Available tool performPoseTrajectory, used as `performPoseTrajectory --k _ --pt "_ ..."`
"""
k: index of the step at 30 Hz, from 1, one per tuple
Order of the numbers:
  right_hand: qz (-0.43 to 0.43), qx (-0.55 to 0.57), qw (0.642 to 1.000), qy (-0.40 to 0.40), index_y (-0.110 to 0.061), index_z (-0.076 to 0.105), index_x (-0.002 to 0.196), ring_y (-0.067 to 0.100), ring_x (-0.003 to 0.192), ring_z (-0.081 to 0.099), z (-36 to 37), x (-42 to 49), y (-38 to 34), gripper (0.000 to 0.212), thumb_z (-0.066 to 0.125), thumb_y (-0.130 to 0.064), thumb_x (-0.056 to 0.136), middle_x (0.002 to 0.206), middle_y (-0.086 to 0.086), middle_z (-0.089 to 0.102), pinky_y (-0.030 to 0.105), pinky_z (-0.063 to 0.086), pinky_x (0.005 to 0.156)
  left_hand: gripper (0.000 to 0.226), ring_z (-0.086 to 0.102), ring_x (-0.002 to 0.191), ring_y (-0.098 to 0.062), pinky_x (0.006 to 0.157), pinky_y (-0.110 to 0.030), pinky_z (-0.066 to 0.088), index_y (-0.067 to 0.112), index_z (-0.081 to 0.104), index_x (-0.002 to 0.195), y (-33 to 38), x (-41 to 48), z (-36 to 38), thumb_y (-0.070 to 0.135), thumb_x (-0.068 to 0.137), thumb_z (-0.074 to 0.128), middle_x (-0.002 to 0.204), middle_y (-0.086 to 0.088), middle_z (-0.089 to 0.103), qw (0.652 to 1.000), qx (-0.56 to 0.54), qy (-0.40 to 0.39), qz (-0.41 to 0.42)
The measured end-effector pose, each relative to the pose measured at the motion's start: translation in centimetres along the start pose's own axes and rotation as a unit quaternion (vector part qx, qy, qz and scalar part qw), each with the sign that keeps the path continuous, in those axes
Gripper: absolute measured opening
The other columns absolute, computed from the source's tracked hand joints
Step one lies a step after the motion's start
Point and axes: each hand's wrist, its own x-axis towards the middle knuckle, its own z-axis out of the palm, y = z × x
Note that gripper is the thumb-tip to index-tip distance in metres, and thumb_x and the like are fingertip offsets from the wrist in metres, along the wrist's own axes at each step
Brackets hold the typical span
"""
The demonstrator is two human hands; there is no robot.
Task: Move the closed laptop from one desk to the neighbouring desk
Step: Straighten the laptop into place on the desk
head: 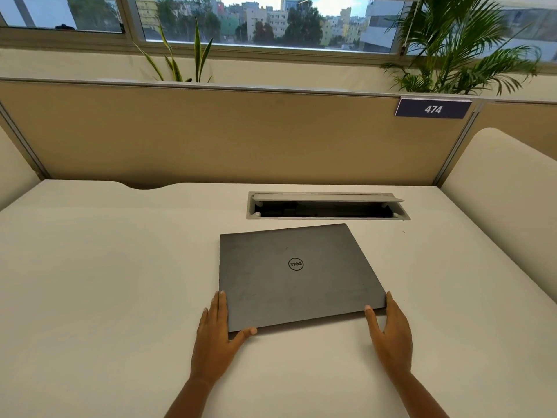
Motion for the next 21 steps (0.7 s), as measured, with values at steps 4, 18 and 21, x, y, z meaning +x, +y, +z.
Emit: performPoseTrajectory --k 4,18,21 --pt "0.000 0.005 1.000 0.001 -0.006 0.035 0.138 0.032 0.129 0.043 0.0 -0.3 -0.2 0.058 0.057 -0.026 0.088 0.140 0.014 0.048 0.046 0.034 0.109 0.135 0.013 0.145 -0.026 0.120 -0.038 0.007 0.013 0.003 0.147 -0.3 0.6 -0.3 0.098 0.041 0.003 0.159 -0.004 0.011 1.000 0.008 -0.014 0.004" --pt "0.004 0.002 1.000 -0.014 -0.008 0.035 0.139 0.029 0.129 0.044 -0.2 -0.1 -0.6 0.058 0.057 -0.027 0.089 0.140 0.012 0.048 0.045 0.035 0.110 0.113 0.018 0.144 -0.027 0.118 -0.043 0.019 0.020 0.013 0.147 -0.8 1.9 -0.9 0.080 0.059 0.050 0.156 0.004 0.024 0.997 -0.073 0.000 -0.011" --pt "0.002 -0.003 1.000 -0.015 -0.008 0.036 0.138 0.030 0.127 0.047 -0.2 0.2 -0.9 0.058 0.058 -0.028 0.088 0.138 0.012 0.050 0.047 0.037 0.109 0.100 0.023 0.141 -0.030 0.114 -0.047 0.024 0.022 0.016 0.146 -0.6 1.7 -1.0 0.049 0.068 0.073 0.152 0.004 0.032 0.995 -0.093 0.012 -0.019"
